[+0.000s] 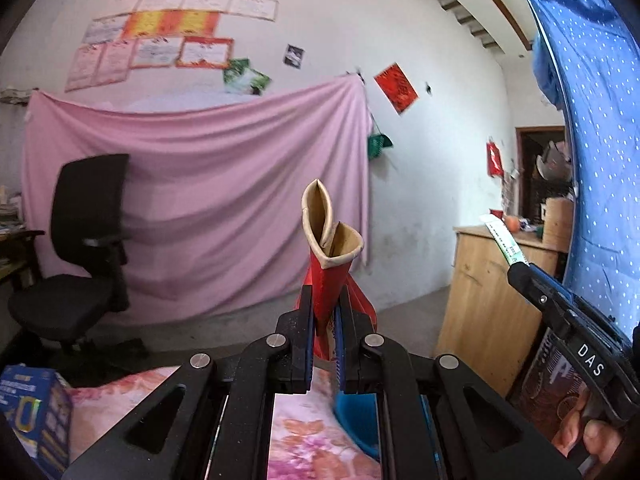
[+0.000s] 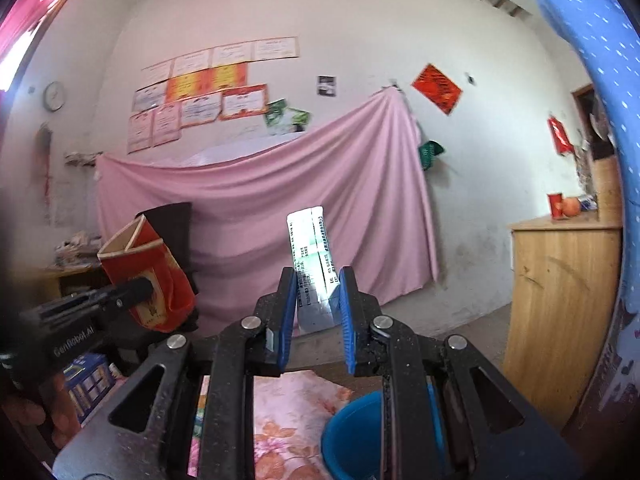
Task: Collect trash
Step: 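Carry the red cup and white strip to the blue basin, open both grippers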
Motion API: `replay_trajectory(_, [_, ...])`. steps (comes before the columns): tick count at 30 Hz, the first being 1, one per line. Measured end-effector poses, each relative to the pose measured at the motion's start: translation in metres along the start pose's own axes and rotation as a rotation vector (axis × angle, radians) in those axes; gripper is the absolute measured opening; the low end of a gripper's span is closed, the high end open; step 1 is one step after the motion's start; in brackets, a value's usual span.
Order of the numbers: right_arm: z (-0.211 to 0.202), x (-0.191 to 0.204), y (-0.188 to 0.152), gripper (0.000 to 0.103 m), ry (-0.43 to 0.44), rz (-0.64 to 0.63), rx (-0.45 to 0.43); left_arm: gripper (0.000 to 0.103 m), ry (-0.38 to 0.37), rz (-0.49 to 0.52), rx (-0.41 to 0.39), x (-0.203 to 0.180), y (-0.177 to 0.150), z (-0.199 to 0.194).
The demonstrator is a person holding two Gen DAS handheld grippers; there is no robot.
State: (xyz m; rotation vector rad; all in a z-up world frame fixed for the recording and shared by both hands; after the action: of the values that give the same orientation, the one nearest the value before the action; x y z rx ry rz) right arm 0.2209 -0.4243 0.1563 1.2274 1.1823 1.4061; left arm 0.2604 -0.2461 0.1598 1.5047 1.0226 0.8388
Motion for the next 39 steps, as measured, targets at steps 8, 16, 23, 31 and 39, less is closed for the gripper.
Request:
replay_trajectory(8, [0.015, -0.039, -0.025, 0.05, -0.09, 0.045, 0.073, 0.006, -0.049, -0.002, 0.148, -0.019, -0.024, 0.063])
replay_trajectory(16, [0.044, -0.081, -0.073, 0.05, -0.154, 0.131, 0.214, 0.006, -0.058, 0.017, 0.34, -0.036, -0.058, 0.132])
replay_trajectory(23, [0.066, -0.106, -0.117, 0.05, -0.186, 0.203, 0.383, 0.007, -0.089, -0.024, 0.49, -0.051, -0.089, 0.175])
replay_trajectory(31, [0.082, -0.121, -0.142, 0.052, -0.197, 0.248, 0.479, 0.009, -0.085, -0.001, 0.612, -0.055, -0.101, 0.199])
replay_trajectory(39, [0.098, -0.124, -0.145, 0.053, -0.187, 0.232, 0.535, 0.033, -0.068, -0.108, 0.602, -0.028, -0.104, 0.179])
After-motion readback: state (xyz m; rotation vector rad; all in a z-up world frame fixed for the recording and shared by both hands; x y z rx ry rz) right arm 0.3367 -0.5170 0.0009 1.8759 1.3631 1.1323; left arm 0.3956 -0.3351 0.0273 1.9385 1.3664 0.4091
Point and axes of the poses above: each gripper's, at about its wrist camera, not at the fingertips, and z roughly the way its jaws point, x to its left, y to its top, the point moved 2 cm from there along z, roughly the way its jaws point
